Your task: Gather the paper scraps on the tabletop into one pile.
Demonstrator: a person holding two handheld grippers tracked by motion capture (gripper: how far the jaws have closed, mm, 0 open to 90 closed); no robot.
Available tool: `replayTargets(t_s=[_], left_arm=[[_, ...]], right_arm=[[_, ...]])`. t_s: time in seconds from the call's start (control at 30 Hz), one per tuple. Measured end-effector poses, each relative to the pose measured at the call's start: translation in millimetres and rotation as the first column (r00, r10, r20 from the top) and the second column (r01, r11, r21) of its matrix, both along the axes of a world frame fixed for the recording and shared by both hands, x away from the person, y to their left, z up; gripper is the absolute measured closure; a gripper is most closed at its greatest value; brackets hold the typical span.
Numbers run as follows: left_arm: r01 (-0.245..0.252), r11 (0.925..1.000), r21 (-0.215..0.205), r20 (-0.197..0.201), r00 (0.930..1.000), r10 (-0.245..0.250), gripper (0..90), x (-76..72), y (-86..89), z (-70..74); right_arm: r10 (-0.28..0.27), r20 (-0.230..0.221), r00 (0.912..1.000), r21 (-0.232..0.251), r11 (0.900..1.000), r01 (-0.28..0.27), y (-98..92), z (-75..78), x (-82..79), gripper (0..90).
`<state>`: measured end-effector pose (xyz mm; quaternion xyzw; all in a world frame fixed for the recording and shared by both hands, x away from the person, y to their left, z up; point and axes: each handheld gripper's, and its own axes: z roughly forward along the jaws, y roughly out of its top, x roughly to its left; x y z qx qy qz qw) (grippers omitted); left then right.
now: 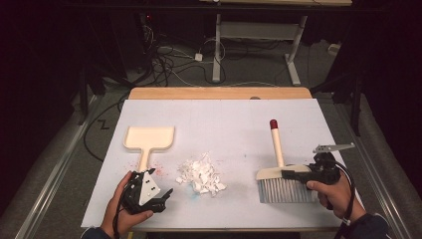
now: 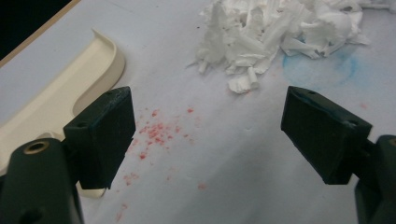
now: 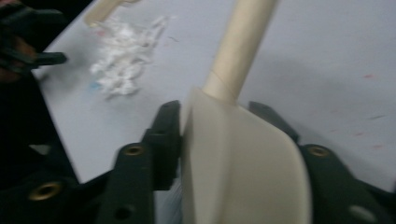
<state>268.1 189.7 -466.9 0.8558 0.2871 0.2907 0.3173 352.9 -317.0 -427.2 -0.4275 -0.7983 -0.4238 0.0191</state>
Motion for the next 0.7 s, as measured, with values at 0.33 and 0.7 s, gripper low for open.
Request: replayTargets(t_s=[0.33, 0.7], left_arm=[[0.005, 1.0, 0.003, 0.001, 1.0, -0.005, 16.2, 0.0, 2.1, -0.7], [-0.005, 0.9999, 0.013, 0.005, 1.0, 0.005, 16.1, 1.6, 2.4, -1.3]], right_arm=[[-0.058, 0.422, 0.9045, -0.335, 0.917, 0.215, -4.6, 12.0, -7.6, 26.1], [-0.016, 0.592, 0.806, -0.217, 0.96, 0.178, 8.7, 12.9, -54.6, 24.1]])
